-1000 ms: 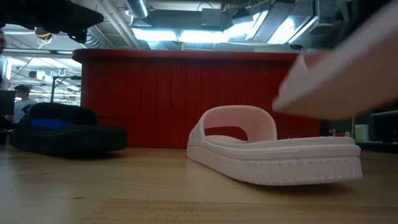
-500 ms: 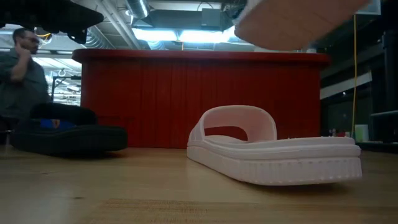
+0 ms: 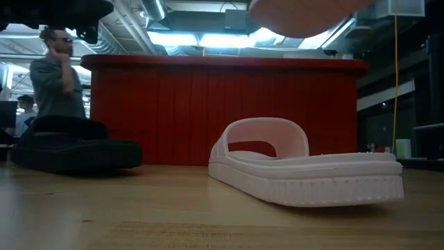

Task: Pick and place slides into bin
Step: Put the right pink slide into the red container

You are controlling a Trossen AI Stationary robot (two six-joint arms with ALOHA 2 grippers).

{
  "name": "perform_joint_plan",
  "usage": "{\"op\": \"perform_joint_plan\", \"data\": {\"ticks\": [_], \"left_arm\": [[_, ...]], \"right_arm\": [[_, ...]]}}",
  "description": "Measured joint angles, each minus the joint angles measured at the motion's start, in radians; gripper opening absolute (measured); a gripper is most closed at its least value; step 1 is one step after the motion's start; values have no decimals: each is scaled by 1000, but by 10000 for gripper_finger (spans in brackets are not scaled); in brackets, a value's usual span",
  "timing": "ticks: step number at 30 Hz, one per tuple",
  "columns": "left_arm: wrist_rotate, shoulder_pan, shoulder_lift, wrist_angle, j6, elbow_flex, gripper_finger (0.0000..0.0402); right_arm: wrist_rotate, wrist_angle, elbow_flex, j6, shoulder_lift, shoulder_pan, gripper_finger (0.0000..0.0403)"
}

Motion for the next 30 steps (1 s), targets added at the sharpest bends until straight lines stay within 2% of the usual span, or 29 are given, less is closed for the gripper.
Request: {"op": "perform_joint_plan", "data": {"ticks": [6, 16, 25, 30], "left_arm": [[4, 0, 0, 2, 0, 0, 2], [3, 0, 0, 27, -42, 1, 2], [3, 0, 0, 22, -40, 1, 2], [2, 0, 0, 22, -36, 1, 2]], "right_arm": [[24, 1, 0, -18, 0, -22, 6], [193, -17, 0, -17, 0, -109, 6], [199, -76, 1, -13, -3, -198, 6], [206, -134, 1, 35, -46, -251, 6]]}}
